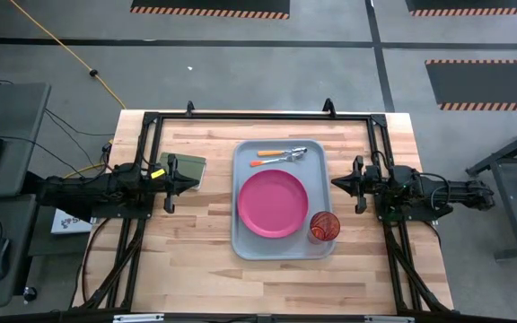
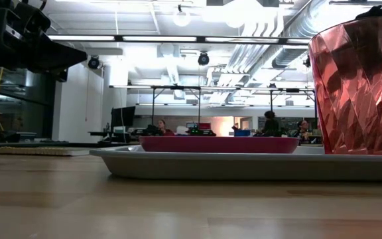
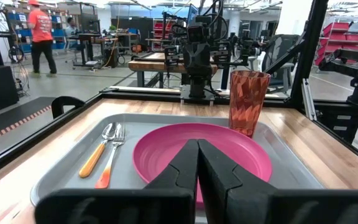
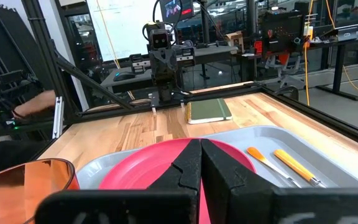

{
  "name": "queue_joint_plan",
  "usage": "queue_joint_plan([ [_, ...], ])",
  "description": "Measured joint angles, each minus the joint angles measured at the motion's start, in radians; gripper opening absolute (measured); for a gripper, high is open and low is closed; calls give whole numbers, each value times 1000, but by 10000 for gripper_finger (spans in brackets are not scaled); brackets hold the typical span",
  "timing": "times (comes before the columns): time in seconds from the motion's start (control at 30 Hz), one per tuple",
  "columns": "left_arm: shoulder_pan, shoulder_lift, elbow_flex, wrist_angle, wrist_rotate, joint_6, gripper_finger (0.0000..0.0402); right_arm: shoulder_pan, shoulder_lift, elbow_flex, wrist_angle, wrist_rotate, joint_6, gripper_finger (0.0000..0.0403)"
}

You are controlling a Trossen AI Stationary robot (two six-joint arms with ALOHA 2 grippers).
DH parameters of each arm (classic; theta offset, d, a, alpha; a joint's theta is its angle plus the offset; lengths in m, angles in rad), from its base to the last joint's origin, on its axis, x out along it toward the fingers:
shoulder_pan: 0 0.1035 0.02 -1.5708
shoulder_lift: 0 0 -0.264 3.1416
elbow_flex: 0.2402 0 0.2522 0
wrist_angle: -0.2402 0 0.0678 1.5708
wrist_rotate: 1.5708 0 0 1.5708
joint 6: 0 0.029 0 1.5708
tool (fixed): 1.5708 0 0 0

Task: Pick and place plate/cup/fork/spoon on tray
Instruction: Return to Home Position

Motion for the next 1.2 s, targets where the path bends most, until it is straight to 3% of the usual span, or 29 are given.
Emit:
queue_joint_plan([
  [1.2,-22,4,0,0,0,0,1,0,0,0,0,0,0,0],
])
